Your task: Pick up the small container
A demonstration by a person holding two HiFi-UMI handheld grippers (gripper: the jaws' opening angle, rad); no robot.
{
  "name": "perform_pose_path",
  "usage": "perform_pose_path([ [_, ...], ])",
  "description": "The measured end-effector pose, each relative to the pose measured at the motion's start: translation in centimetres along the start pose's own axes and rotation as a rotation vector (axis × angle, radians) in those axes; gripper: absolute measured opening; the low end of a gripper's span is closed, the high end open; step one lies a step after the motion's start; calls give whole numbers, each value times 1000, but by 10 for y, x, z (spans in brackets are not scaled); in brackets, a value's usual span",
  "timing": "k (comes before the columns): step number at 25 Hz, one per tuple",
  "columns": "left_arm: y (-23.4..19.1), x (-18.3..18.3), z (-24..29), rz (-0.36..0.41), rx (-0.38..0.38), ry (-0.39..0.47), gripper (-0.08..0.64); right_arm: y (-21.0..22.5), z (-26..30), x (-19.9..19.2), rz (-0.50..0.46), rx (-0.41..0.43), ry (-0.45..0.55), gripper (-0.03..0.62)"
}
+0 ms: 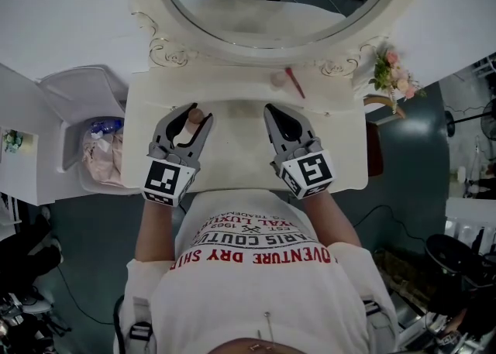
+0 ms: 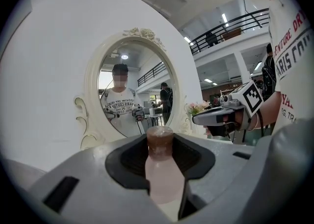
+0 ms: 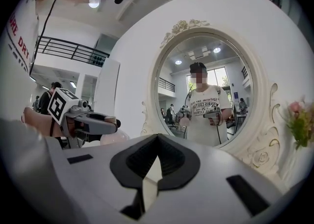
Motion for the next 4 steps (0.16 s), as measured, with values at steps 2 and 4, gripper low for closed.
perform_pose_path([
  [2, 0, 0, 3, -1, -1, 0, 147, 2, 1, 1, -2, -2, 4, -3],
  [4, 0, 0, 6, 0, 0, -2, 147, 4, 1, 2, -5, -3, 7, -2],
])
Point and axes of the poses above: the fingertips, and each gripper's own axes: z forward along the fingers, y to its right, x out of its top, the point moved 7 cm from there along -z, backward along the fingers, and after that the axes turned 6 degrees about z, right-handed, at the moved point
